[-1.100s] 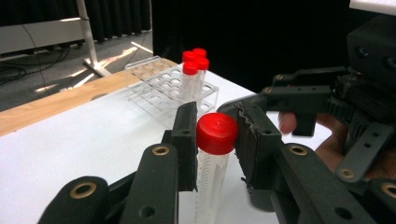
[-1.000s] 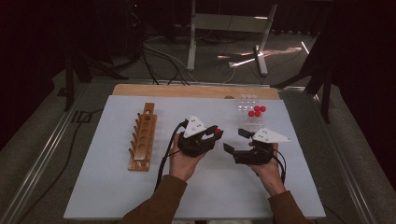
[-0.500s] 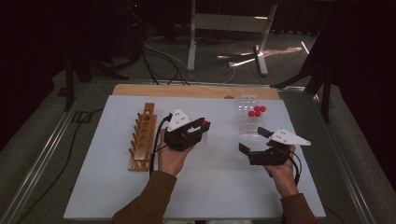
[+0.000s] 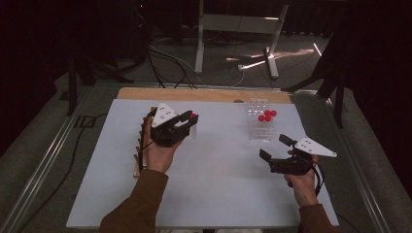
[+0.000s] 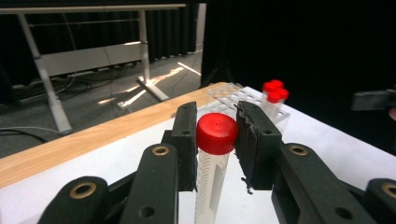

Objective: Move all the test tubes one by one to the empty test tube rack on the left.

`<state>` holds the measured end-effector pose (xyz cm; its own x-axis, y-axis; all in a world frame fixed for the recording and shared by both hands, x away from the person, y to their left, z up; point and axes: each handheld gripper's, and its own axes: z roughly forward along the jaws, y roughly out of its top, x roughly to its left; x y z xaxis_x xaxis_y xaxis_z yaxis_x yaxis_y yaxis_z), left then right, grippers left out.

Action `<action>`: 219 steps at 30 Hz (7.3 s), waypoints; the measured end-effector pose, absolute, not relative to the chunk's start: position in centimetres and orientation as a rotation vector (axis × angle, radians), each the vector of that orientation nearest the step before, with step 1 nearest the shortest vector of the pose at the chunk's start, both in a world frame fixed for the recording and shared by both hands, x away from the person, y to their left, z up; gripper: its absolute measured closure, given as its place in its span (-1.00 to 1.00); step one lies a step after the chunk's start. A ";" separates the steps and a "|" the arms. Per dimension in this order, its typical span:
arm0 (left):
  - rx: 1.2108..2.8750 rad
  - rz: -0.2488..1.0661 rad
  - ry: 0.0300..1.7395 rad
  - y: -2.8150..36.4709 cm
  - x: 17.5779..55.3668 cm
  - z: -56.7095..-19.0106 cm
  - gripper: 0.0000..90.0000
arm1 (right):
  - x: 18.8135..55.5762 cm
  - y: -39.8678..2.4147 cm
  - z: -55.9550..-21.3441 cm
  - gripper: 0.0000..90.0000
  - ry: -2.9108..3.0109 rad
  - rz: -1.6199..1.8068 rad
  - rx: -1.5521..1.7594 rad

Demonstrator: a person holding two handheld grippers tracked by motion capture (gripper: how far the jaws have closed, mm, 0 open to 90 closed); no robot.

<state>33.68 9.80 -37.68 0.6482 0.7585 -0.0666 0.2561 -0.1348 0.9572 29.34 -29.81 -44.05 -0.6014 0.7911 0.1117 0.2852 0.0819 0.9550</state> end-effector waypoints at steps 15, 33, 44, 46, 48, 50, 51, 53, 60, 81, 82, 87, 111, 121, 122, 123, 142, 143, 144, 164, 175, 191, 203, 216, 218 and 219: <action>1.631 0.648 0.942 14.9 36.0 -37.5 0.58 | 29.3 -30.0 -44.2 -1.00 1.915 1.545 1.073; 1.583 0.779 1.110 18.3 37.7 -38.5 0.58 | 29.3 -30.1 -44.3 -1.00 1.913 1.554 1.092; 1.600 0.755 1.149 19.3 38.0 -40.0 0.56 | 29.4 -30.0 -44.4 -1.00 1.916 1.553 1.098; 1.609 0.751 1.161 19.3 38.2 -40.4 0.56 | 29.4 -30.0 -44.5 -1.00 1.916 1.553 1.102; 1.613 0.743 1.177 19.4 38.3 -40.9 0.56 | 29.4 -30.1 -44.5 -1.00 1.915 1.551 1.105; 1.624 0.735 1.189 19.4 38.4 -41.3 0.56 | 29.4 -30.1 -44.5 -1.00 1.916 1.552 1.103; 1.627 0.728 1.196 19.4 38.4 -41.5 0.56 | 29.4 -30.0 -44.5 -1.00 1.916 1.552 1.101; 1.627 0.718 1.207 19.3 38.5 -42.0 0.56 | 29.4 -30.0 -44.5 -1.00 1.917 1.553 1.098; 1.645 0.673 1.241 19.4 38.7 -43.4 0.55 | 29.4 -30.0 -44.5 -1.00 1.919 1.552 1.099; 1.614 0.608 1.231 19.5 37.2 -43.1 -0.54 | 29.4 -30.1 -44.6 -1.00 1.911 1.547 1.102; 1.607 0.589 1.222 19.5 36.8 -43.0 -0.59 | 29.4 -30.1 -44.6 -1.00 1.911 1.547 1.102; 1.567 0.559 1.202 20.0 34.7 -42.5 -0.73 | 29.4 -30.1 -44.6 -1.00 1.909 1.547 1.107; 1.547 0.630 1.097 20.4 27.3 -41.9 -0.99 | 31.5 -30.5 -42.9 -1.00 1.859 1.446 1.160; 1.527 0.621 1.114 21.0 27.0 -42.1 -0.99 | 34.5 -30.8 -43.7 -0.73 1.816 1.380 1.254; 1.520 0.615 1.119 21.1 27.0 -42.1 -0.99 | 34.9 -30.8 -44.0 -0.71 1.829 1.362 1.263; 1.513 0.607 1.123 21.2 27.0 -42.2 -0.99 | 35.2 -30.8 -44.3 -0.70 1.837 1.344 1.274; 1.463 0.548 1.155 22.1 27.1 -42.2 -0.99 | 38.6 -29.6 -47.2 0.52 1.827 1.173 1.303; 1.463 0.548 1.155 22.1 27.1 -42.2 -0.99 | 38.7 -29.5 -47.3 0.55 1.823 1.166 1.308; 1.464 0.548 1.155 22.2 27.1 -42.2 -0.99 | 38.8 -29.4 -47.4 0.56 1.820 1.162 1.309; 1.474 0.563 1.156 22.1 27.0 -42.1 -0.99 | 39.2 -28.9 -47.3 0.66 1.774 1.146 1.313; 1.483 0.564 1.158 22.1 27.1 -42.1 -0.99 | 38.6 -29.3 -45.9 0.66 1.738 1.194 1.296; 1.482 0.561 1.179 22.2 27.2 -42.5 -0.99 | 37.0 -29.7 -43.0 0.66 1.715 1.245 1.231; 1.476 0.565 1.196 22.3 27.2 -42.7 -0.99 | 35.3 -29.6 -43.1 0.66 1.754 1.282 1.192; 1.515 0.560 1.188 21.2 27.4 -43.0 -0.99 | 33.1 -28.1 -45.0 0.66 1.831 1.379 1.168; 1.518 0.568 1.180 20.9 27.3 -42.9 -0.99 | 32.8 -27.8 -45.1 0.66 1.841 1.393 1.159; 1.522 0.574 1.176 20.7 27.3 -42.8 -0.99 | 32.7 -27.5 -45.2 0.66 1.853 1.397 1.152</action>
